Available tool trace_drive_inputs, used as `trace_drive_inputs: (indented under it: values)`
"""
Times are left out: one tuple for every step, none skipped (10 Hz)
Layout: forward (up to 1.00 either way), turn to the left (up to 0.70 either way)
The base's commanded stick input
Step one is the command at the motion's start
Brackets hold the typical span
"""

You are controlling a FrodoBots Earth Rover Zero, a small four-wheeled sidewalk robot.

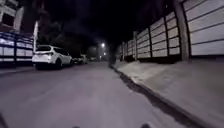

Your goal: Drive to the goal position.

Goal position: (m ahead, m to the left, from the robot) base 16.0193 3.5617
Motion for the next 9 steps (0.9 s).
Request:
trace_drive_inputs:
  values:
    - [0.5, 0.0]
    - [0.5, 0.0]
    - [0.5, 0.0]
    - [0.5, 0.0]
    - [0.5, 0.0]
    - [0.5, 0.0]
    - [0.5, 0.0]
    - [0.5, 0.0]
    - [0.5, 0.18]
